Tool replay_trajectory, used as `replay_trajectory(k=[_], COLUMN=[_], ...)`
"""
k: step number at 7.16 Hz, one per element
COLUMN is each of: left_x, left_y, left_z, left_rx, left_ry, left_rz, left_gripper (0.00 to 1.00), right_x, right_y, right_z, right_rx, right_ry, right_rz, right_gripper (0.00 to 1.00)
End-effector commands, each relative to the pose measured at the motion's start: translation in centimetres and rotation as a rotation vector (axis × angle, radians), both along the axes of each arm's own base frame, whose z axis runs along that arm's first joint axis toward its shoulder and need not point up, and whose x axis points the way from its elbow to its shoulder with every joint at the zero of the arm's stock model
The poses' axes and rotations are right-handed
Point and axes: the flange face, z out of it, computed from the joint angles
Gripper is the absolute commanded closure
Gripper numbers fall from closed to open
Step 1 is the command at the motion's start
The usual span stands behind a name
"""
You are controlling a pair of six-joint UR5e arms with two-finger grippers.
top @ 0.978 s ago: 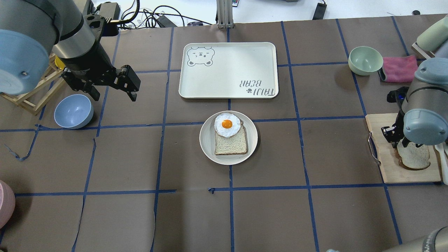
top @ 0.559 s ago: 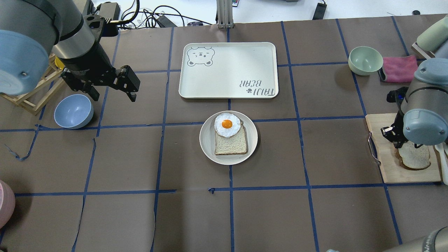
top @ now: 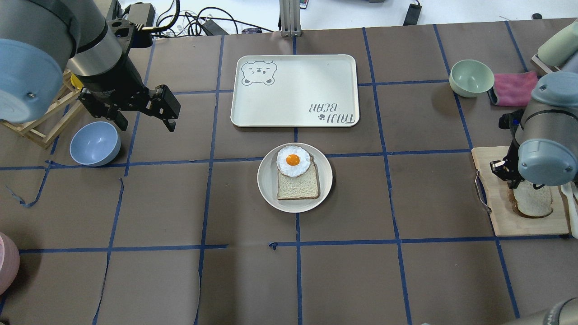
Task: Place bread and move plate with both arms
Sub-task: 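Lift the bread slice with the right gripper and carry it toward the plate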
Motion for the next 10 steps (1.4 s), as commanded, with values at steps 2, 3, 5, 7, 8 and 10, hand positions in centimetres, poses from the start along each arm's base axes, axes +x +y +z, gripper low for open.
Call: replay_trajectory(k=[2,3,5,7,8,10], left_x=[0.2,0.2,0.2,0.2,0.2,0.5], left_y=[-0.1,-0.1,-0.2,-0.2,-0.2,-0.2], left_z=[0.1,0.2,0.0,0.1,-0.1,0.0], left_rx=[-0.003,-0.004,-0.001,-0.003,0.002,0.002], left_ry=[0.001,0.001,0.002,0.001,0.0,0.0], left_rz=[0.003,0.003,0.003,0.005,0.005,0.011], left_gripper=[0.0,0.0,0.0,0.0,0.0,0.0], right_x=[4.8,8.1,20.6,32.6,39.2,49.4], right_y=[-0.9,-2.6,-6.2,-6.5,-5.1,-1.3], right_z=[7.7,11.4,21.1,20.0,17.1,12.8], right_rx=[-0.056,-0.032,-0.17,-0.187,-0.16,-0.187], right_ry=[0.061,0.054,0.089,-0.036,-0.109,-0.152], right_rz=[0.067,0.087,0.169,0.093,0.056,0.133], right_gripper=[1.0,1.0,1.0,1.0,1.0,1.0])
